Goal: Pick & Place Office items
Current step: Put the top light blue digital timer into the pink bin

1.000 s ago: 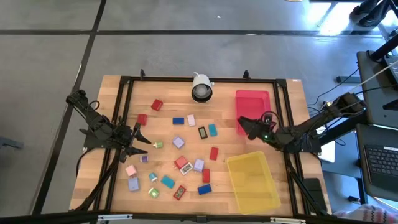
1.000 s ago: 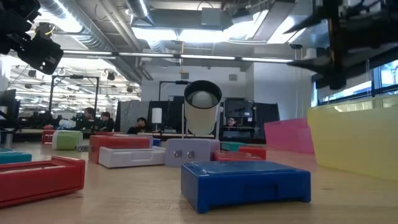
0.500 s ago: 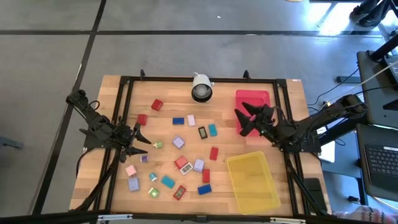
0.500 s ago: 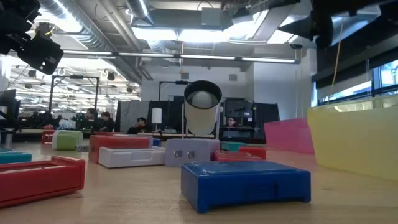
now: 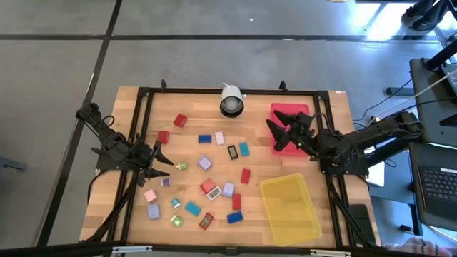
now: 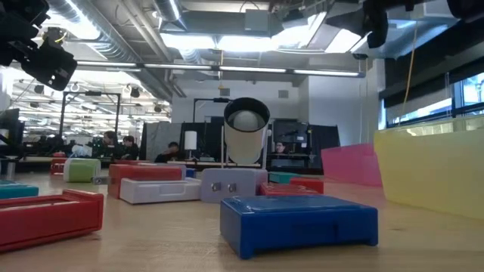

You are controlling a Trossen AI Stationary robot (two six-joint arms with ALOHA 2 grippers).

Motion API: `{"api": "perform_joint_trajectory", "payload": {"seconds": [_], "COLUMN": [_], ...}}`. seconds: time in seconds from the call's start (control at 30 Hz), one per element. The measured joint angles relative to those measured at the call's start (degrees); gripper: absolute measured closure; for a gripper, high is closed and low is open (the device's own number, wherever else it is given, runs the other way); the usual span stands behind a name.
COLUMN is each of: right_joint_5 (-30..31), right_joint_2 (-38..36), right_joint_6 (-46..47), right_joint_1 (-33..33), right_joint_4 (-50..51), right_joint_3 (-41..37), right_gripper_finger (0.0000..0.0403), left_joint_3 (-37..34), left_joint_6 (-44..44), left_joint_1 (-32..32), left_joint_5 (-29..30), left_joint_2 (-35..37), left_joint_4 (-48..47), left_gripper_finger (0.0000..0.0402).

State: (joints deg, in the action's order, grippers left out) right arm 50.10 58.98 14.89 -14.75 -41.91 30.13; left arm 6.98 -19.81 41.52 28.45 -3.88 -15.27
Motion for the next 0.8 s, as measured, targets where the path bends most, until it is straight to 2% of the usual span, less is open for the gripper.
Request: {"api": "perform_joint_trajectory", "payload": {"seconds": [0.17,0.4,0.57,0.67,0.8], "right_joint_5": [-1.39,-13.62,-15.04,-15.2,-15.16], "right_joint_2": [0.0,1.44,6.34,10.67,18.3], "right_joint_6": [3.53,9.92,16.5,18.16,18.05], "right_joint_1": [4.43,11.91,15.21,15.39,15.71], "right_joint_4": [0.0,-0.1,1.57,10.21,31.17], "right_joint_3": [0.0,0.0,1.15,6.43,18.08], "right_gripper_finger": [0.0096,0.0096,0.0096,0.0096,0.0096], "left_joint_3": [-0.02,-0.01,-0.02,-0.01,-0.02], "left_joint_6": [0.0,0.0,0.0,0.0,0.0], "left_joint_1": [0.0,0.0,0.0,0.0,0.0], "left_joint_5": [0.0,-0.02,0.0,-0.01,0.04], "left_joint_2": [-0.02,0.0,-0.01,-0.02,-0.02], "left_joint_4": [-0.01,0.01,0.0,-0.02,-0.02], "left_gripper_finger": [0.0192,0.0192,0.0193,0.0193,0.0192]}}
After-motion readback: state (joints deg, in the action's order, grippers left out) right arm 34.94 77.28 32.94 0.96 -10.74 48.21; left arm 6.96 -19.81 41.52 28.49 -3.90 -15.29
